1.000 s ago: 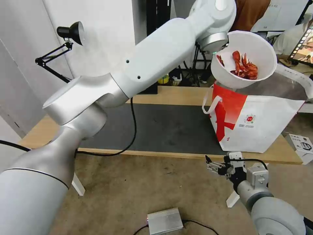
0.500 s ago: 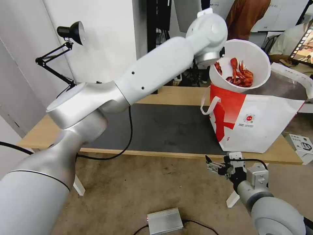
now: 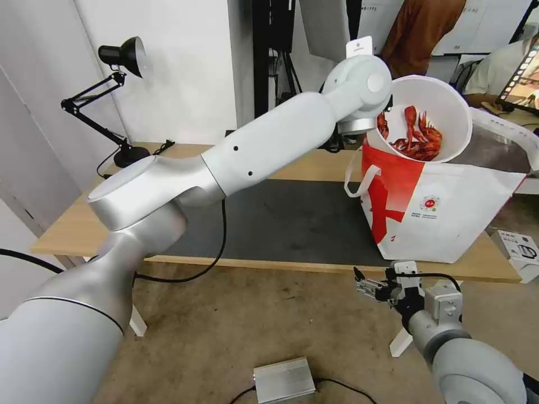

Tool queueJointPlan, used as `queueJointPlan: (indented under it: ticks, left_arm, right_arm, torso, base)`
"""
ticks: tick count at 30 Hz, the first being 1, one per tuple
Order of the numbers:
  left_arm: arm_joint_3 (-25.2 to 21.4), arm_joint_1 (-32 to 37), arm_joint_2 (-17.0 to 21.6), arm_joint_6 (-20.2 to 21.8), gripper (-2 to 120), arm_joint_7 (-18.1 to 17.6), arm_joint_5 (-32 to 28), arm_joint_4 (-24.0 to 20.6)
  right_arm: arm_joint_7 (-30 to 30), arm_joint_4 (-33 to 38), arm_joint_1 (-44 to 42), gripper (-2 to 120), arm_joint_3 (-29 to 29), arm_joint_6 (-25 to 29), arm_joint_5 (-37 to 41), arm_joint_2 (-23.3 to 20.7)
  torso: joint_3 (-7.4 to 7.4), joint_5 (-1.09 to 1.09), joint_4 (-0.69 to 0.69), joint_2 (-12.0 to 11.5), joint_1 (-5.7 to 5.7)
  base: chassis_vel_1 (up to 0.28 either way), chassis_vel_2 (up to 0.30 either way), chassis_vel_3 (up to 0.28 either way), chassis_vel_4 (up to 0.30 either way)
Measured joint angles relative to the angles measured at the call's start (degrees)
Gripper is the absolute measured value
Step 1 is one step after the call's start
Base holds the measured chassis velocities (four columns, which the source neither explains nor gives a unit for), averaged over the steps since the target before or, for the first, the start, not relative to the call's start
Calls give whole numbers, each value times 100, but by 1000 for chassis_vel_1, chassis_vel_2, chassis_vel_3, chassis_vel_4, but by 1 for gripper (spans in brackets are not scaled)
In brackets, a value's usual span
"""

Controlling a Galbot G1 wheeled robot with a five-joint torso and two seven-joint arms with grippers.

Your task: Pick up the trash from the table and place it into the takeout bag.

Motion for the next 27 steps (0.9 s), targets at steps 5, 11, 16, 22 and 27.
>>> queueJointPlan:
  ticks: [5,11,16,22,27]
  left_arm:
    - [60,40,0,-10,0,84,141,-65]
    - [112,91,3,-108,0,229,364,-100]
    - [116,117,4,-157,0,274,435,-144]
    - [118,123,7,-129,9,273,435,-195]
    - [120,124,7,-114,25,274,427,-212]
  right_arm:
    - [0,0,0,100,0,0,0,0]
    - [0,0,0,100,0,0,0,0]
    - [0,0,0,100,0,0,0,0]
    - [0,0,0,100,0,0,0,0]
    - [0,0,0,100,0,0,0,0]
  torso:
    - [0,0,0,0,0]
    - [0,0,0,0,0]
    - [0,0,0,0,0]
    - [0,0,0,0,0]
    - [0,0,-1,0,0]
  base:
    - [0,0,0,0]
    - [0,0,0,0]
    - [0,0,0,0]
    - [0,0,0,0]
    - [0,0,0,0]
